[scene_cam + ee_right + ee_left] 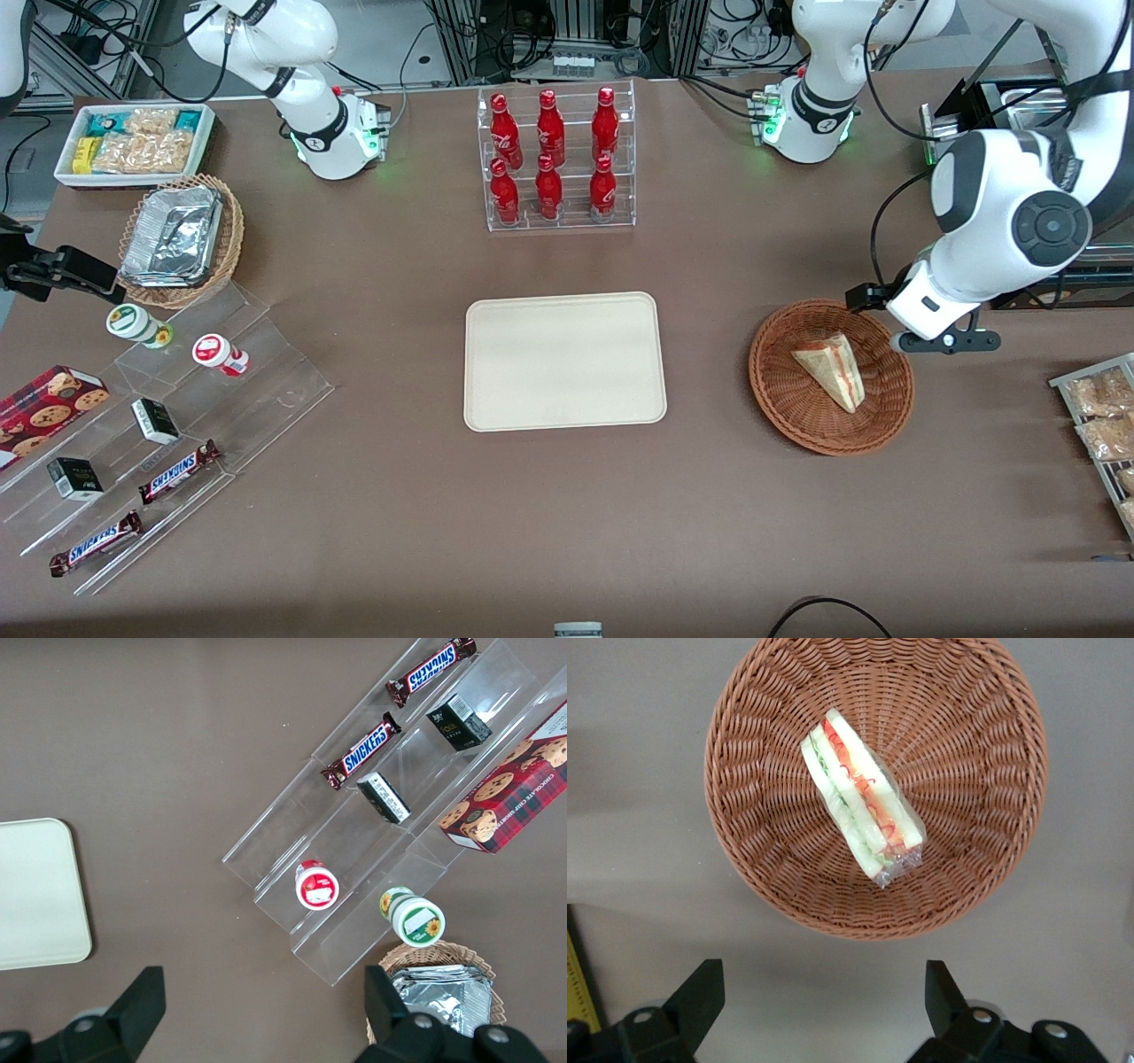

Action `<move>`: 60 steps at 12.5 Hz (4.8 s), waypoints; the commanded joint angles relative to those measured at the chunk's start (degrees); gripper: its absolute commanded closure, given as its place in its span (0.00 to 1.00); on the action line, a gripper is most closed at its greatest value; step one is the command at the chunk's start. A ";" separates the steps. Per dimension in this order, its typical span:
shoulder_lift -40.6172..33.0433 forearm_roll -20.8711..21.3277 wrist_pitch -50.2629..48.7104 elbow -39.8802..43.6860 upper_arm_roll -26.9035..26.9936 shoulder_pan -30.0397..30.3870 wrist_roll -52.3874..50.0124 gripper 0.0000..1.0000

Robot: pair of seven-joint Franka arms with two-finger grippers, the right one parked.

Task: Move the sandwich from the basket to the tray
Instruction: 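Move the left gripper over the wicker basket above the wrapped sandwich, then lower the left gripper and close it on the wrapped sandwich, then lift the sandwich and carry it with the left gripper to the cream tray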

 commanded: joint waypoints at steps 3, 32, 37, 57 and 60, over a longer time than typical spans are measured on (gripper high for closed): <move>0.65 -0.35 8.53 -5.14 -0.25 -0.48 -13.62 0.00; 9.28 -0.26 10.15 2.05 0.01 -2.94 -33.26 1.00; 9.62 -0.35 -0.58 11.89 -3.14 -3.56 -32.64 1.00; 35.63 1.57 -0.86 39.41 -12.38 -27.19 -38.70 1.00; 38.97 3.25 -0.78 43.45 -12.38 -29.31 -42.83 1.00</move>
